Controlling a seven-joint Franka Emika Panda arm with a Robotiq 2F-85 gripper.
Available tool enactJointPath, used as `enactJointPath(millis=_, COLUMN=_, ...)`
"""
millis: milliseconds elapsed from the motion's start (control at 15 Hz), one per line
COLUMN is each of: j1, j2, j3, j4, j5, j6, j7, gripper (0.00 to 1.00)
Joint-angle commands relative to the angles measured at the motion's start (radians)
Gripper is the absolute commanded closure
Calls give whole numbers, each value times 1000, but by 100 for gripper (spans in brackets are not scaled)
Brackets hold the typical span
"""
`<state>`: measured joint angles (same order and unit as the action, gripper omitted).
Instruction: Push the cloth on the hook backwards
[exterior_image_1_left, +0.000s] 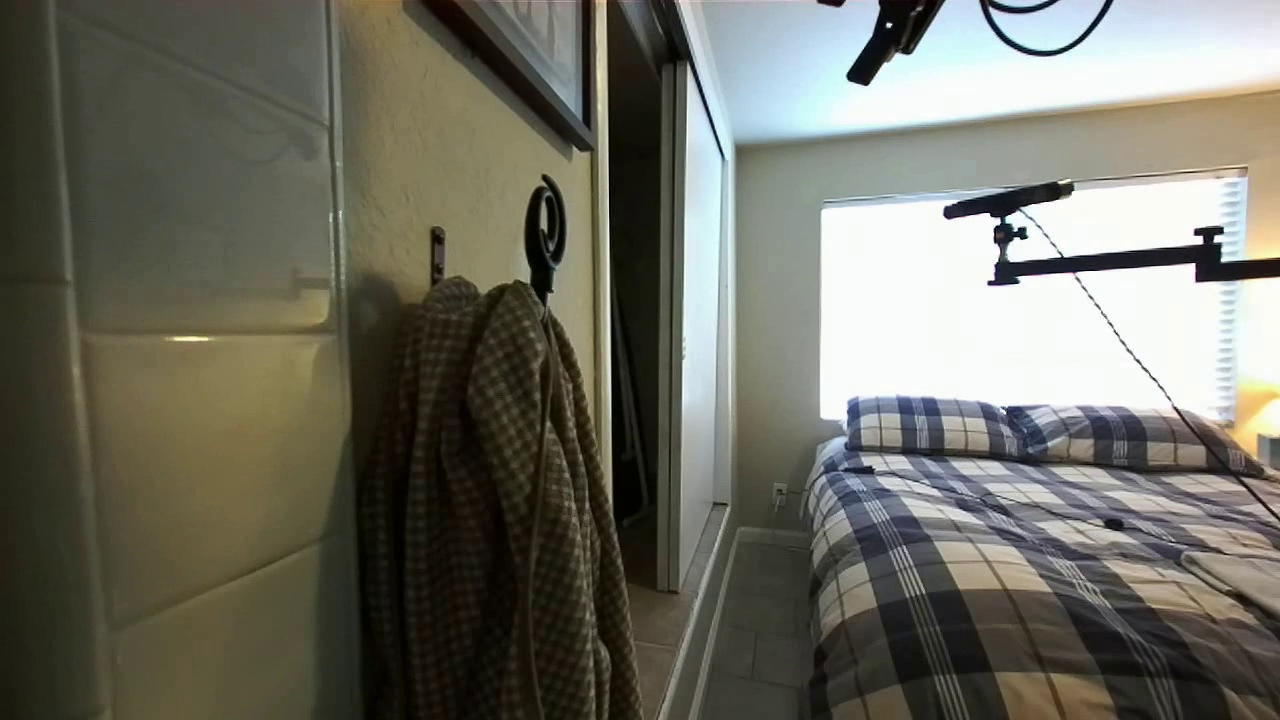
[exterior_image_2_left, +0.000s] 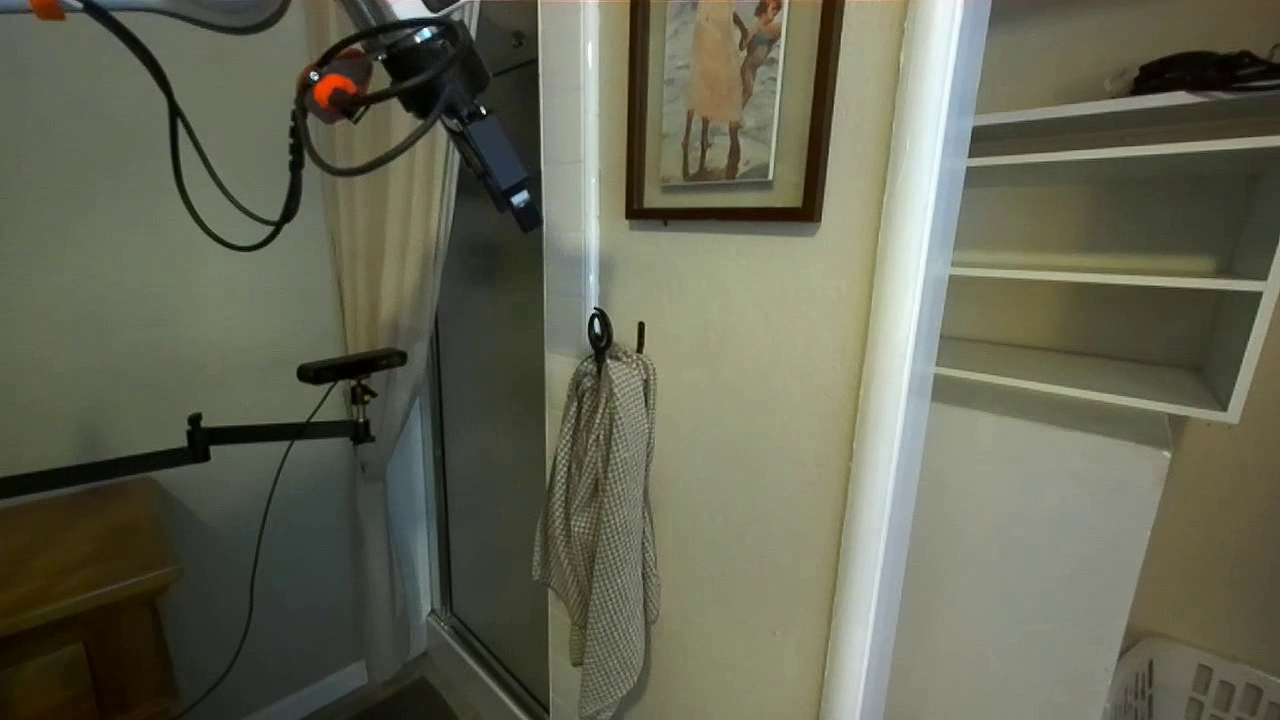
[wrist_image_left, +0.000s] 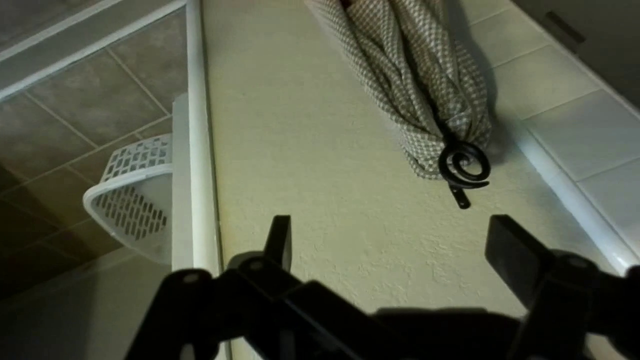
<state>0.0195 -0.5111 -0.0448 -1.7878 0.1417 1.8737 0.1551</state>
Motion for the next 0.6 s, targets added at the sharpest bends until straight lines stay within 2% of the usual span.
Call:
enactJointPath(millis=0, j1=36, j2=-9, j3=-103, j4=21, j5=175, j6=-97, j7=-133, gripper=0)
enactJointPath(millis=200, j1=55, j2=-14, j3=-160, j4=17, j5=275, j6=-112, j7=-291, gripper=0)
enactJointPath(millis=267, j1=8, j2=-10, j3=-113, j4=8, j5=221, j6=-95, j7=-213, gripper=0)
enactJointPath(millis=533, j1=20, j2=-10, j3=-137, j4=8, j5=259, j6=-95, j7=-279, gripper=0)
